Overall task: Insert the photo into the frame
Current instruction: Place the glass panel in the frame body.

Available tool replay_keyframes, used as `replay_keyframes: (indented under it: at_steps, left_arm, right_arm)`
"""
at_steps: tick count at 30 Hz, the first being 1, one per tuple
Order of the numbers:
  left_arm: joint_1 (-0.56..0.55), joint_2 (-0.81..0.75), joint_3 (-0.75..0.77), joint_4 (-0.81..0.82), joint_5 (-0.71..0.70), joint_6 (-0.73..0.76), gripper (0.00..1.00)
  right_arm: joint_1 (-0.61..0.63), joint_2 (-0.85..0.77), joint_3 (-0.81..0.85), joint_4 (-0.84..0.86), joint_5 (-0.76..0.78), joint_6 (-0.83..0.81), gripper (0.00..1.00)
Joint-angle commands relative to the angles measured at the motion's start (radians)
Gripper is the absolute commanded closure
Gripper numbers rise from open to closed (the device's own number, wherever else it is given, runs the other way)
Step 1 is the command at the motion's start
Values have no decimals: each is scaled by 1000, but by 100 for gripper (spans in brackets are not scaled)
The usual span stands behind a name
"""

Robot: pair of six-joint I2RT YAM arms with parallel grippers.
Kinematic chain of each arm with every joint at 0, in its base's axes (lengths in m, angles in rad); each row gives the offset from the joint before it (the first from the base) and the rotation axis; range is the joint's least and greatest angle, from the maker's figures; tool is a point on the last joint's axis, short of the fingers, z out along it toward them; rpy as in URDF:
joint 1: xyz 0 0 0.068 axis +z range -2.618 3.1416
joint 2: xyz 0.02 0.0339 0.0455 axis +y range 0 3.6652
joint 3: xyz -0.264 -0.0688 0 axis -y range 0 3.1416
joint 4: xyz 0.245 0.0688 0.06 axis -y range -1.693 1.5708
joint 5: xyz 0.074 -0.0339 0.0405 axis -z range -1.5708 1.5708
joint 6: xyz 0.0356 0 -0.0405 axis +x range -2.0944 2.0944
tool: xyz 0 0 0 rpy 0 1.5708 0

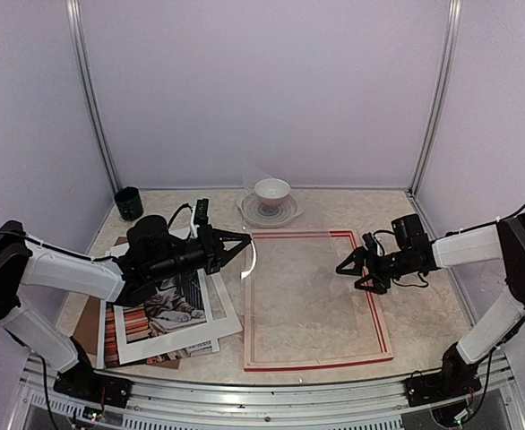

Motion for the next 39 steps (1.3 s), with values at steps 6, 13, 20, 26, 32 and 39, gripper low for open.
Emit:
replay_keyframes:
  at_steps: [6,13,20,26,32,39]
  left_arm:
    - [7,-32,21,7,-1,23,100]
    - [8,-40,11,-37,-21,32,100]
    - [8,-41,0,-134,-63,56,100]
    - [10,2,-17,-127,-50,30,100]
    - [10,70,-29,-117,-15,1,99]
    - [10,130,-52,-83,-1,-44,98]
  right_arm:
    - [7,93,-28,301,-185,143,1]
    - [6,53,-73,432,-271,231,1]
    - [-17,-34,-63,368,-300,215,1]
    - [-45,-67,-87,365,-319,225,1]
    - [-66,-136,-110,366,-341,251,1]
    - [-91,-225,-127,332,-368,266,1]
